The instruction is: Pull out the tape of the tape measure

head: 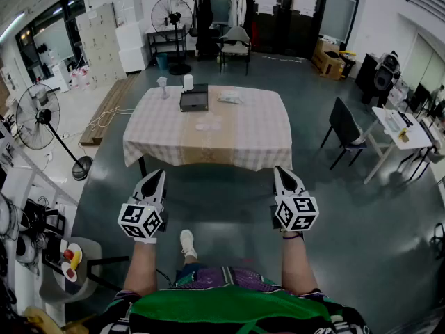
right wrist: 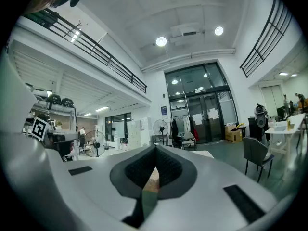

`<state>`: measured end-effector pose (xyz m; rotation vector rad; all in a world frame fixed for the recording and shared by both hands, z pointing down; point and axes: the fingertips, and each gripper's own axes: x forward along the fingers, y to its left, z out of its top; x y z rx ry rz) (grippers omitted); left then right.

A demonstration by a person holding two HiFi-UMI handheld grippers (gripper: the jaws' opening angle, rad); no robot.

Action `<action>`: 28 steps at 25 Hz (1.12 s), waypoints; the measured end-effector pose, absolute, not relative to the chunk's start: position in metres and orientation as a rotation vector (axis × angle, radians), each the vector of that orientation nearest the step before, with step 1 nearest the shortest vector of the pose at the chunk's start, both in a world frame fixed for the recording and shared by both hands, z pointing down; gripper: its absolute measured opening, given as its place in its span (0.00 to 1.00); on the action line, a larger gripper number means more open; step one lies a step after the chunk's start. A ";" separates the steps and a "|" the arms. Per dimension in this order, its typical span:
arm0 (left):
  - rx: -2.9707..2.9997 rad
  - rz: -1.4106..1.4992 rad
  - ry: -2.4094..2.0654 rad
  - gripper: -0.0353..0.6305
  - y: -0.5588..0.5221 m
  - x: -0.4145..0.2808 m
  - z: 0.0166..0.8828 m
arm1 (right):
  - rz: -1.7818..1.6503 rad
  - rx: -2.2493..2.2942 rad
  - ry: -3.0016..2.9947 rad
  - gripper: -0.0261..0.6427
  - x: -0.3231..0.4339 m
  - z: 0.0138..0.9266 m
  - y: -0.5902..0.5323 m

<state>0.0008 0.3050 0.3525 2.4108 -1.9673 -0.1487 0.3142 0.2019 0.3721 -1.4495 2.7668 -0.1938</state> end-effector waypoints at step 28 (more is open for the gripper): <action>2.395 -0.112 -1.968 0.09 0.261 -0.016 0.356 | -0.117 -1.379 2.836 0.05 0.278 0.369 0.171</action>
